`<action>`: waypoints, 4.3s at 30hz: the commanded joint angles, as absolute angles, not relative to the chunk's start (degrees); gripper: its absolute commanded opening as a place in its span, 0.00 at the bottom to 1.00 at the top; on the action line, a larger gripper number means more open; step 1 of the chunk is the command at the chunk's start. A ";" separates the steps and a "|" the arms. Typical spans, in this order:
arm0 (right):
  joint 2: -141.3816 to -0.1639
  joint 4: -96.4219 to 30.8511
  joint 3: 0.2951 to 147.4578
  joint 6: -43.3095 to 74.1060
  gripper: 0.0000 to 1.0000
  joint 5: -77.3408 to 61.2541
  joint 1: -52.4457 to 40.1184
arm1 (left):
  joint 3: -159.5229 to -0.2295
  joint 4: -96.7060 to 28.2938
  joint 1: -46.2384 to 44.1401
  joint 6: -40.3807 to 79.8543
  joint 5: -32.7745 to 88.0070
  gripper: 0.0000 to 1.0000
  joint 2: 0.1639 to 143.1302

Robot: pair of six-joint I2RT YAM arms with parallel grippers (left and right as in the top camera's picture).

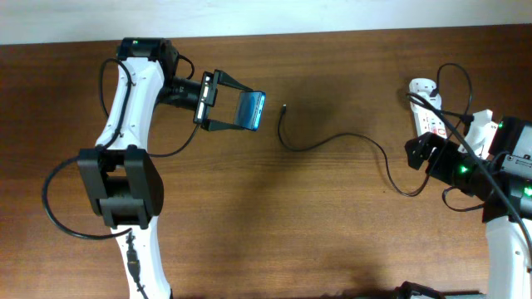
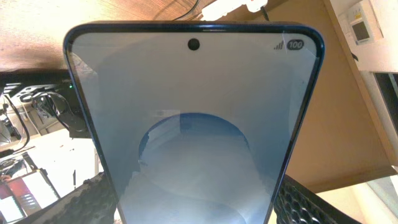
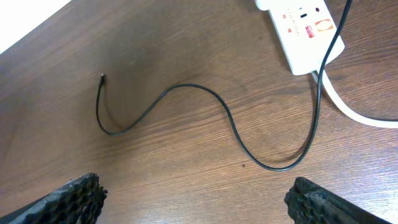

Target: Plug charger to phone and switch on socket

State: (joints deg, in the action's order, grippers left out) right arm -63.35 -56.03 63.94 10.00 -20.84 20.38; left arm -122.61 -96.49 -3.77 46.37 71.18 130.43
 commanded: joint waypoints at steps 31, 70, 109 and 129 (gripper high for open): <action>-86.02 -19.99 67.09 40.05 0.73 -36.40 -17.65 | -124.22 -90.72 -4.89 66.04 43.05 0.00 130.43; -93.38 -14.48 67.07 52.99 0.04 -23.68 -28.42 | -124.22 -87.00 -13.61 71.16 39.59 0.81 130.45; -63.83 25.02 34.35 81.80 0.04 -13.17 -4.89 | -124.22 -63.46 -11.73 9.78 78.22 0.99 130.45; -76.03 43.92 34.44 84.55 0.04 -5.56 -11.68 | -124.20 -54.46 -13.02 22.33 73.06 0.99 130.67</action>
